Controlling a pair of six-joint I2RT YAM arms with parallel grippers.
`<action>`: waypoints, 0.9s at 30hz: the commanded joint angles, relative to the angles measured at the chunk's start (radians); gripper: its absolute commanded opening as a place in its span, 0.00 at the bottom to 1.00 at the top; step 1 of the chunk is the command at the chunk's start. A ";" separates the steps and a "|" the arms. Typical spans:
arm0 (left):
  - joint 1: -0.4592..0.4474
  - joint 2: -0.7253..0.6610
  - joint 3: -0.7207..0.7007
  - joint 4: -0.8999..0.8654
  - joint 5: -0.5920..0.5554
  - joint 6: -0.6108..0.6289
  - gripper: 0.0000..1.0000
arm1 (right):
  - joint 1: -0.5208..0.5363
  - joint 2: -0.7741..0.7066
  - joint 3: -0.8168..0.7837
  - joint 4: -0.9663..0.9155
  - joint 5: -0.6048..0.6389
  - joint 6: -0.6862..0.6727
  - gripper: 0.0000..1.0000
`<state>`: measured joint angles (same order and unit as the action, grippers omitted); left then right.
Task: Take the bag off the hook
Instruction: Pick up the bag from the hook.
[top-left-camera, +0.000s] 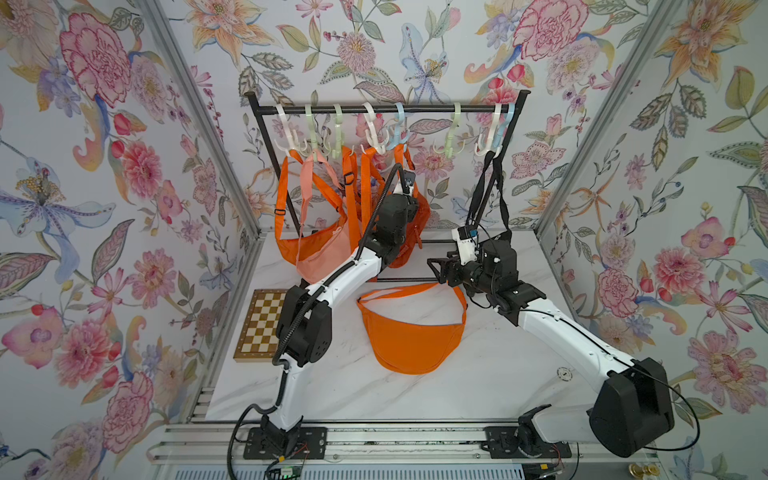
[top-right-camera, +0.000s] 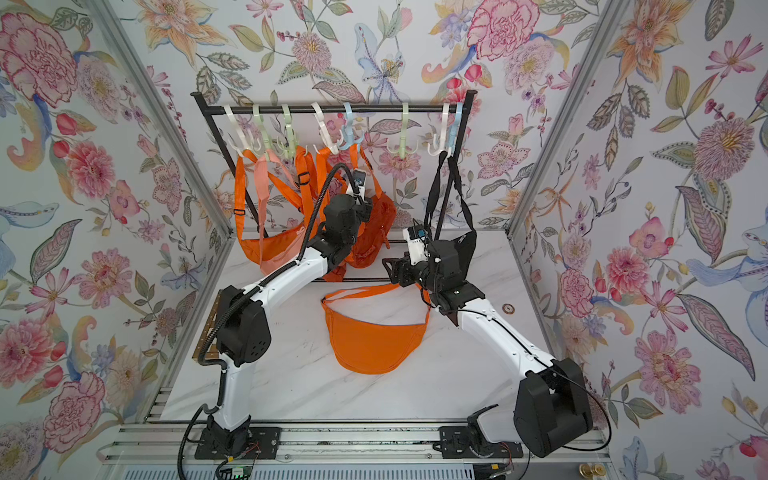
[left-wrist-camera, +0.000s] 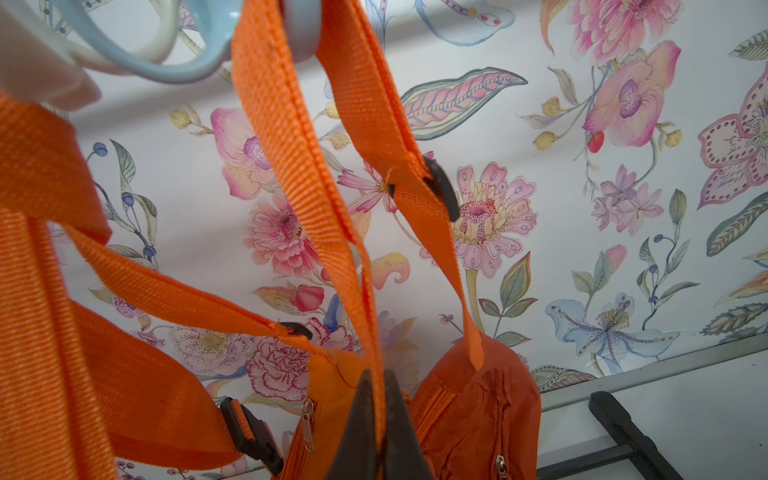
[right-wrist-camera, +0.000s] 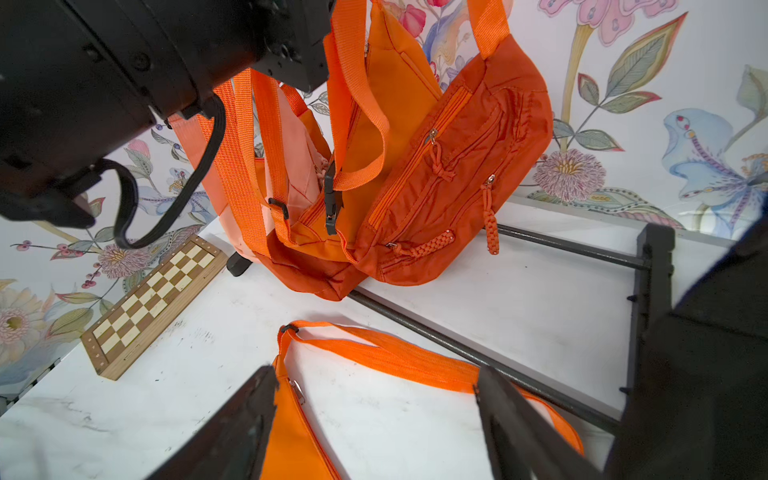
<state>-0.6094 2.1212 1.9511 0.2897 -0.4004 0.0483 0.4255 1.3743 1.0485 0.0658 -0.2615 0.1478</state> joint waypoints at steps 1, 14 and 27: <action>0.011 -0.067 -0.049 0.001 0.007 0.037 0.00 | -0.008 0.033 0.033 0.039 -0.021 -0.066 0.79; 0.084 -0.206 -0.136 -0.063 0.234 -0.004 0.00 | -0.050 0.360 0.367 0.166 -0.140 -0.167 0.64; 0.112 -0.174 -0.028 -0.155 0.356 -0.045 0.00 | -0.050 0.651 0.691 0.262 -0.101 -0.178 0.70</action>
<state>-0.5003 1.9411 1.8824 0.1486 -0.0910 0.0246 0.3759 1.9907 1.6707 0.2779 -0.3843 -0.0158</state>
